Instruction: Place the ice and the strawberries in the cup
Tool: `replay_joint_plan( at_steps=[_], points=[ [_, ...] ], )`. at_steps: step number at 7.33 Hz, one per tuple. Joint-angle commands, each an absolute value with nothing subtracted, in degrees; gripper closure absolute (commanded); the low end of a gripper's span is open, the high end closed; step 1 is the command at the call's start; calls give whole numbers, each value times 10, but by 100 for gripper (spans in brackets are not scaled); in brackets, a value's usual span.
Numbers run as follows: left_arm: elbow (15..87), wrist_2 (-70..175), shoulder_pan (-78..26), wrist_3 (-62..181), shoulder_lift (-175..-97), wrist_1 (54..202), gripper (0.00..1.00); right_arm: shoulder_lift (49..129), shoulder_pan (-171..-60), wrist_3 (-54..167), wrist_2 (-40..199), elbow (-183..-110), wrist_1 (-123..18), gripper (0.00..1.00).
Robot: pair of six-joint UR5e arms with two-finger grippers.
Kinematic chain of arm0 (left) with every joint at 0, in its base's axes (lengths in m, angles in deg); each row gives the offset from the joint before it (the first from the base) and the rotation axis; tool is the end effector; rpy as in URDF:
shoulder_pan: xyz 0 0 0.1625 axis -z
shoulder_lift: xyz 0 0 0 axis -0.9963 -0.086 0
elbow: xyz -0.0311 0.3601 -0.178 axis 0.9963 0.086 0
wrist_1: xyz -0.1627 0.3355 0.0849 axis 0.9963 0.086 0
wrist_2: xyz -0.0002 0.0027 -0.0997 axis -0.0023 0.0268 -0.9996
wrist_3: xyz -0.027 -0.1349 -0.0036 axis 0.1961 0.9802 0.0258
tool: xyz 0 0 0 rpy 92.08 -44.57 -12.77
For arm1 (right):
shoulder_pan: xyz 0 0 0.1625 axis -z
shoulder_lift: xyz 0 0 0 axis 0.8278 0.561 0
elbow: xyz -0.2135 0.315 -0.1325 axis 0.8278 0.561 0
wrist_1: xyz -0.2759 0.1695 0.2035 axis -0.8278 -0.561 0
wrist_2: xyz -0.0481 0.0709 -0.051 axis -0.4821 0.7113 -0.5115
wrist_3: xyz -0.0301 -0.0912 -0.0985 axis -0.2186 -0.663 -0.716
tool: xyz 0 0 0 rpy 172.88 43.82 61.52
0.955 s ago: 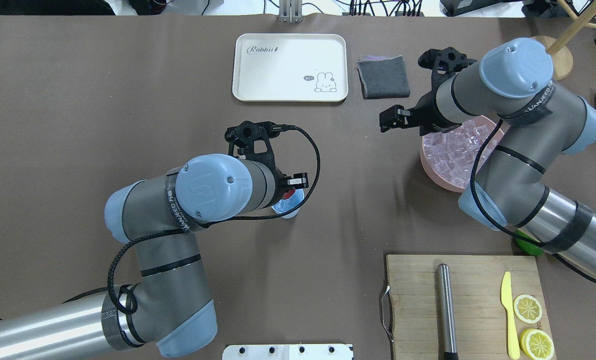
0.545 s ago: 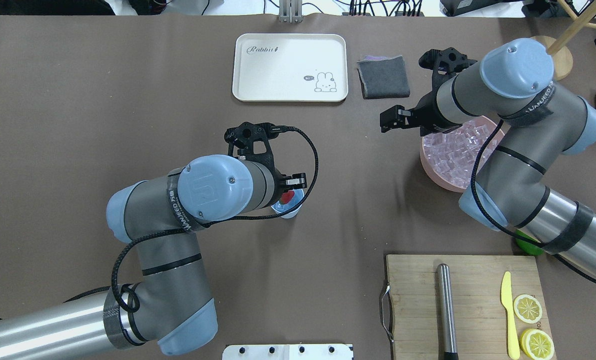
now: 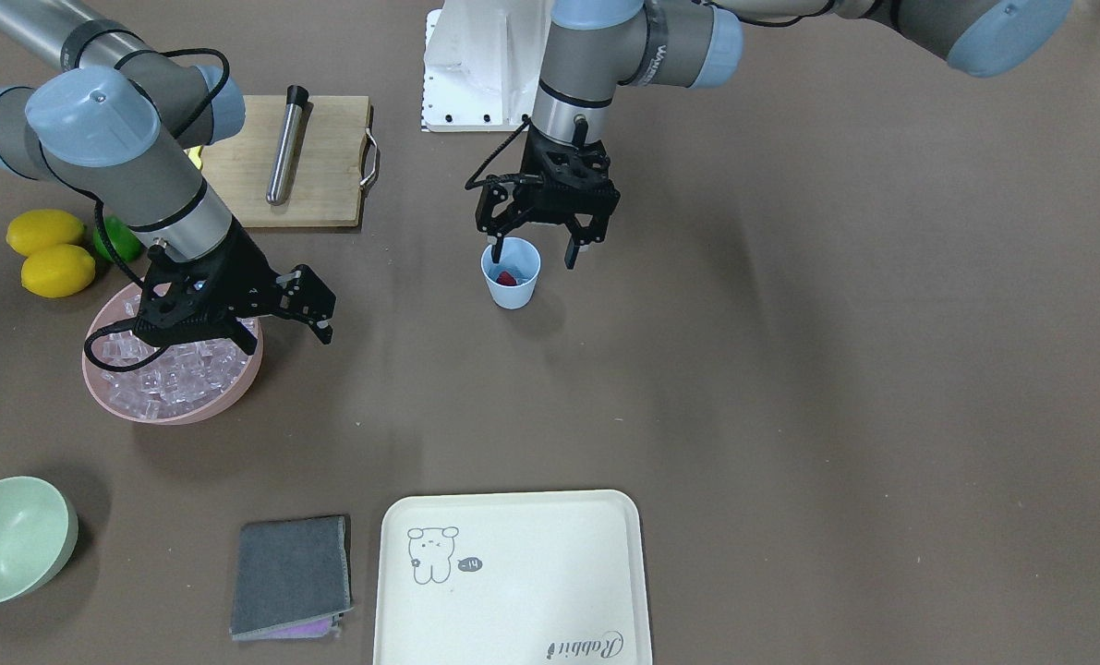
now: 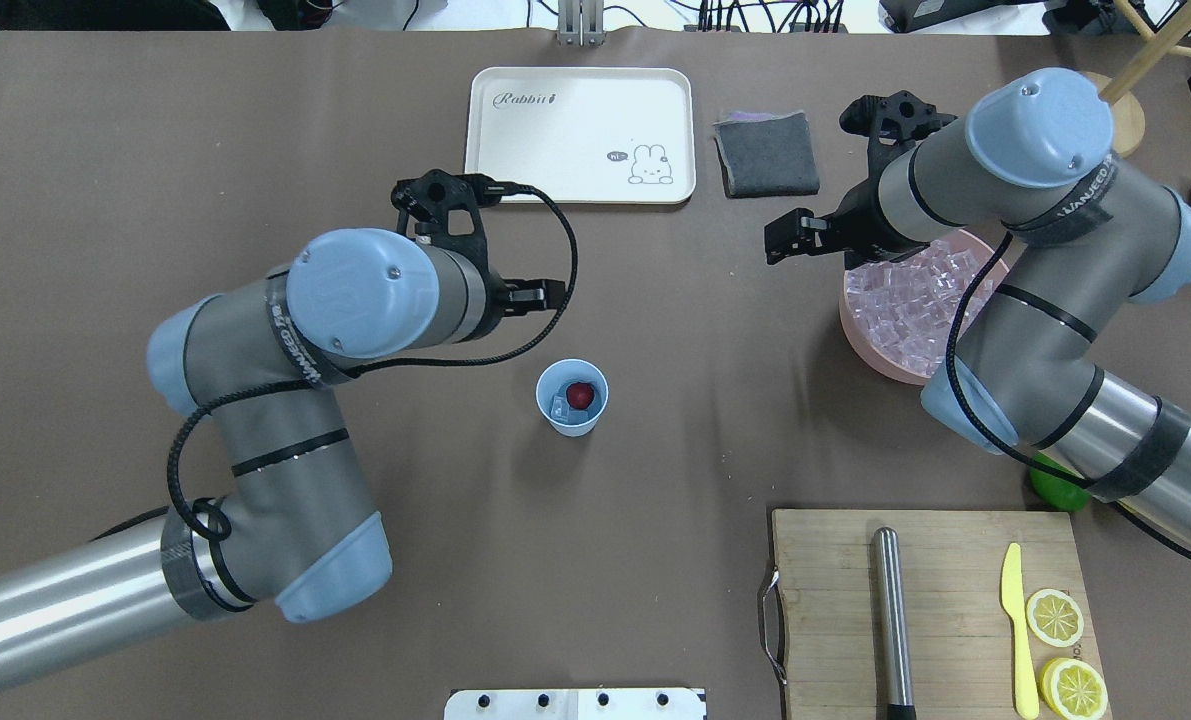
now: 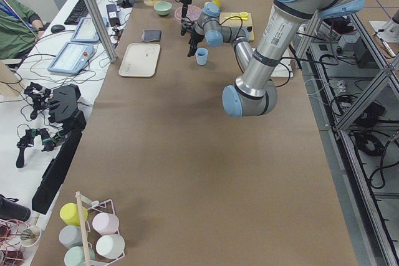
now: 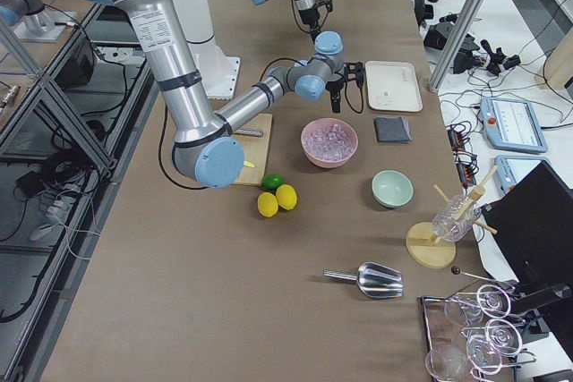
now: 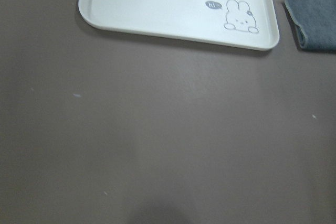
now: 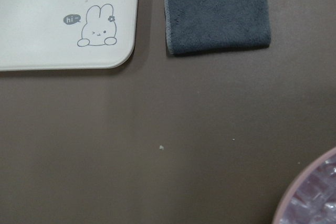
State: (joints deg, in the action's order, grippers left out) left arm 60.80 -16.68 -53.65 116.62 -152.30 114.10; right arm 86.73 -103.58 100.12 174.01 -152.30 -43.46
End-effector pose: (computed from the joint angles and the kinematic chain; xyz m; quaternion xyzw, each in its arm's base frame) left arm 0.4876 -0.4527 0.2129 0.2036 0.4462 -0.0969 0.8661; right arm -0.3648 -0.5045 0.3444 0.1035 -0.4710 0.0319 0.8755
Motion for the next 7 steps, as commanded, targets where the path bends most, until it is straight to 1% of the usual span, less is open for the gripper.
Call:
replay_joint_plan(
  at_steps=[1, 3, 4, 6, 7],
  points=[
    [606, -179, -483, 1149, -1491, 1174, 2, 895, -1102, 928, 1801, -1523, -437, 0],
    [602, -181, -448, 1145, -1421, 1328, 2, 939, -1168, 857, 1843, -1521, -437, 0],
    [595, -186, -430, 1145, -1401, 1375, 2, 957, -1185, 851, 1852, -1523, -434, 0],
    [595, -194, -397, 1129, -1398, 1380, 2, 1008, -1211, 844, 1852, -1536, -429, 0],
    [595, -234, -362, 1025, -1392, 1368, 2, 1048, -1240, 808, 1857, -1549, -429, 0]
  ],
)
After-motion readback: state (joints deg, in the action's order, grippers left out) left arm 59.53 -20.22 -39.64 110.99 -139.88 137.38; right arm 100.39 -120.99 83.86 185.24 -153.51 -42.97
